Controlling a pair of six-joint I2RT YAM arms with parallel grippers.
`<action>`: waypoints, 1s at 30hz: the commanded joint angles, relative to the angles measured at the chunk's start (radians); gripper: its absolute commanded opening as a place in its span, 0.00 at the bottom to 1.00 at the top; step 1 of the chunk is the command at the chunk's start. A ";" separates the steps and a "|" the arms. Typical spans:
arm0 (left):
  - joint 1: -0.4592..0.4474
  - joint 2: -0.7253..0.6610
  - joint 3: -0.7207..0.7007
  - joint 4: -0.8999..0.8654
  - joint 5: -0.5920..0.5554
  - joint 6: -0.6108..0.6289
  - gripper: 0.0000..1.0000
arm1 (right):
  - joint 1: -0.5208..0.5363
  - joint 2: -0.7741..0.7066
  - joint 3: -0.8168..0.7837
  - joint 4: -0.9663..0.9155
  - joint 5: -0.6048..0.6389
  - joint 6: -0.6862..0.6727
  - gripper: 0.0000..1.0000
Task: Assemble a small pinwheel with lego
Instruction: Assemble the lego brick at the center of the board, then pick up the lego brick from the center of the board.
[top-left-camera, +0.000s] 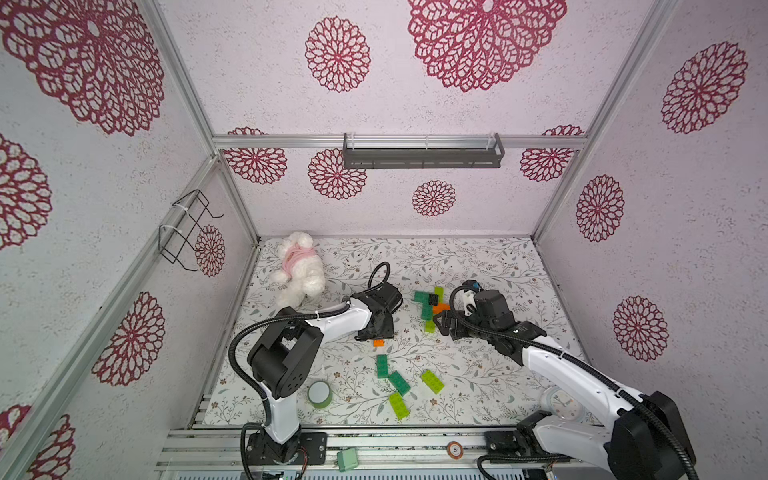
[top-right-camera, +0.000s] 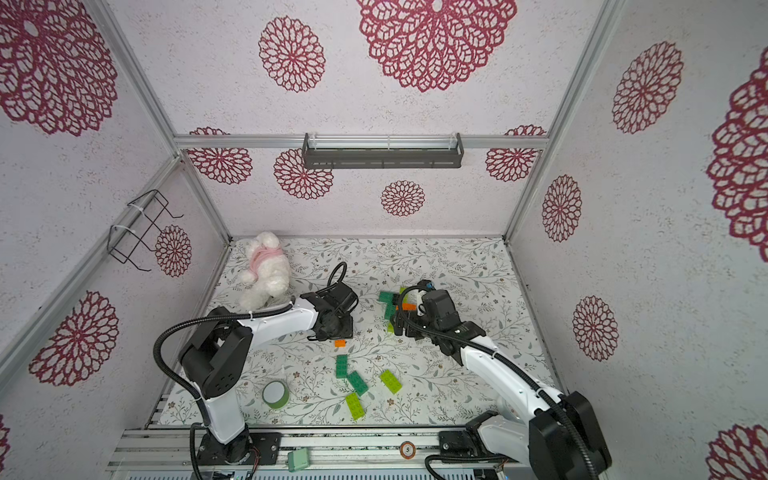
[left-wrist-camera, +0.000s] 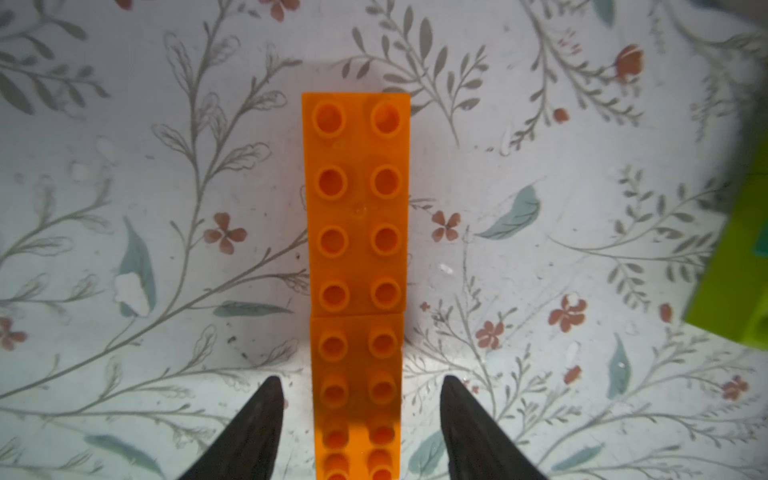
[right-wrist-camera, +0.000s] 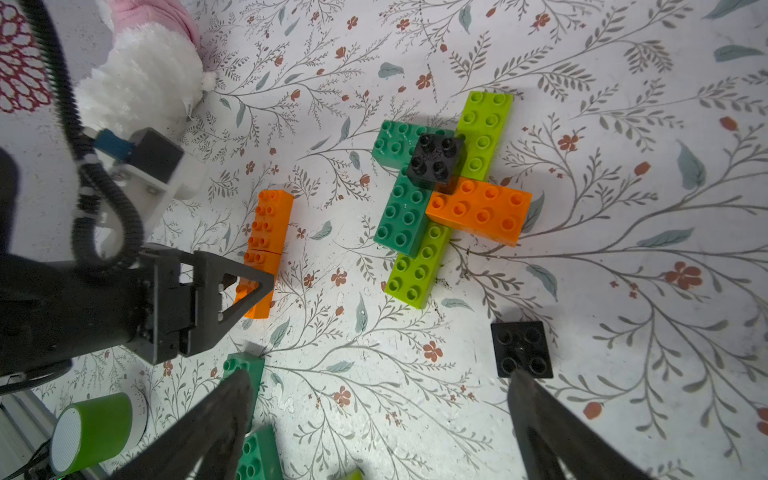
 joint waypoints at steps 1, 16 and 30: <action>-0.009 -0.130 -0.013 -0.011 -0.037 -0.025 0.64 | -0.004 0.003 0.005 0.007 0.022 0.008 0.97; -0.236 -0.231 -0.182 -0.069 -0.075 -0.286 0.66 | 0.007 -0.070 -0.041 0.020 -0.019 0.007 0.97; -0.238 -0.118 -0.172 -0.042 -0.054 -0.311 0.47 | 0.013 -0.131 -0.073 -0.009 -0.028 0.012 0.96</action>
